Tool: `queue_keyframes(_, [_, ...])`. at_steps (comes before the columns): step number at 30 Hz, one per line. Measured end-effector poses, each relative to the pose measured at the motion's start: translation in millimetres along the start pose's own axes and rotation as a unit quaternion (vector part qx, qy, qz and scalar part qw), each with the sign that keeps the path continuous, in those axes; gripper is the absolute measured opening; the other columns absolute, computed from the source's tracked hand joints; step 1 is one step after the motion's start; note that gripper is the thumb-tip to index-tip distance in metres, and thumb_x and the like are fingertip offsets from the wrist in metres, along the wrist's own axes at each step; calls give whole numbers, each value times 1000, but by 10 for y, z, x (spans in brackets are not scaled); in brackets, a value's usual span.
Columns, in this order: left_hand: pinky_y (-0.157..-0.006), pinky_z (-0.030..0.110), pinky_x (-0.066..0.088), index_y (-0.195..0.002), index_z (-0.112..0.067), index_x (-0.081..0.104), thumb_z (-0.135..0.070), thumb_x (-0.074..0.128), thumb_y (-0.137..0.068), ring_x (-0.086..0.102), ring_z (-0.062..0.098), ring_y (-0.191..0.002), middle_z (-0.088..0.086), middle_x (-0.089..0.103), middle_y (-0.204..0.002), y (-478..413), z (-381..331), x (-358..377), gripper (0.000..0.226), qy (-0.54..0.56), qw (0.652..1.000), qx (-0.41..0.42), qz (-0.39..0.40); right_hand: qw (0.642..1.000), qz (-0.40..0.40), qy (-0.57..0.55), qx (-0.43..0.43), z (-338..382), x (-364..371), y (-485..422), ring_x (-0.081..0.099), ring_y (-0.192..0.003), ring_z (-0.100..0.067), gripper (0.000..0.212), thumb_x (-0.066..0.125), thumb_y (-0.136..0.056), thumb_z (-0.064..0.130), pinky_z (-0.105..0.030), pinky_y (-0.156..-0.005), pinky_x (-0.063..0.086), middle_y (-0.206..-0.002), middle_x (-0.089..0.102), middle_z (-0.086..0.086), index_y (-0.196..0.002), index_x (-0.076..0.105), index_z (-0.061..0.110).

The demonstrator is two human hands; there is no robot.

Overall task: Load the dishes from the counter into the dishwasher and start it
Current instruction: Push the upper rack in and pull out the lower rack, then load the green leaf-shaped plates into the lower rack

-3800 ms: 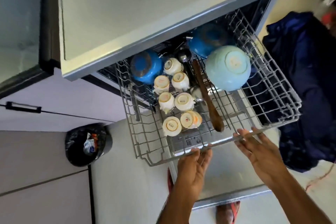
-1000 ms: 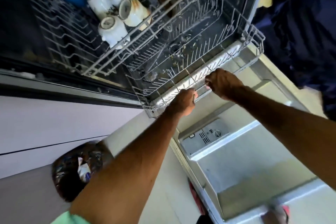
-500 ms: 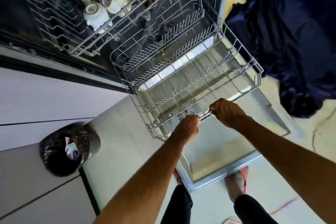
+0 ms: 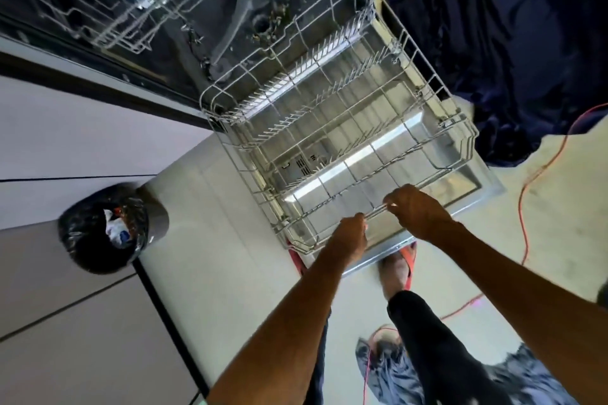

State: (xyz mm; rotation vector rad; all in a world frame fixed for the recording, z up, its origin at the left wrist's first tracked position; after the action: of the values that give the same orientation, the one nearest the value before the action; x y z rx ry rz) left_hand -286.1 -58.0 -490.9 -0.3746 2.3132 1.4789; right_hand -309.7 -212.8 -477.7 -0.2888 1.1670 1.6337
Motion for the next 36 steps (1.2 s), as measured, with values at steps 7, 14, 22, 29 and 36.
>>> queue_keyframes(7, [-85, 39, 54, -121, 1, 58, -13, 44, -105, 69, 37, -104, 24, 69, -113, 21, -44, -80, 25, 12, 1000, -9, 8, 997, 65, 15, 37, 31, -60, -1, 51, -126, -27, 33, 52, -101, 21, -37, -104, 43, -132, 60, -10, -131, 62, 13])
queue_keyframes(14, [-96, 40, 54, -132, -1, 49, -10, 46, -99, 62, 36, -117, 23, 63, -125, 515, -136, -310, 35, -26, 999, -18, 35, 996, 43, -46, 67, 221, -264, 366, 43, -139, -28, 49, 57, -95, 10, -37, -115, 34, -149, 47, -14, -144, 50, 9])
queue_keyframes(22, [-99, 36, 48, -109, -4, 67, -17, 45, -93, 60, 35, -118, 17, 64, -122, 1965, -2, -1375, 29, 45, 996, -74, -16, 985, 25, -121, 123, 1090, -1068, 1197, 68, -102, -33, 38, 61, -85, 9, -42, -92, 55, -115, 70, -16, -122, 67, 14])
queue_keyframes(29, [-94, 41, 54, -125, -14, 65, -21, 46, -101, 62, 33, -116, 11, 64, -127, 3436, 366, -1873, 32, 155, 976, -129, -87, 993, 30, -100, 52, 2546, -1486, 1549, 70, -100, -28, 24, 60, -82, 1, -32, -93, 53, -106, 75, -11, -96, 78, 11])
queue_keyframes(36, [-85, 52, 57, -98, -10, 74, -13, 57, -91, 69, 32, -92, 12, 74, -100, 4408, 1396, -2078, 18, 310, 941, -62, -116, 995, 58, -66, -40, 4293, -1595, 1600, 68, -79, -14, 17, 63, -83, 10, -27, -76, 52, -87, 76, 0, -84, 79, 17])
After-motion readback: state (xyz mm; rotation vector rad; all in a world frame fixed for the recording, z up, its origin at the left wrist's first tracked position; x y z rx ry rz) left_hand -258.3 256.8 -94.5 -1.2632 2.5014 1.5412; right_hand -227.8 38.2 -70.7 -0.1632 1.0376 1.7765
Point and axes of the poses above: each hand's wrist, its own y-axis away from the middle knuckle, its own x-axis out of the palm, z = x × y, the point moved 8 cm from there along -y, towards the middle knuckle
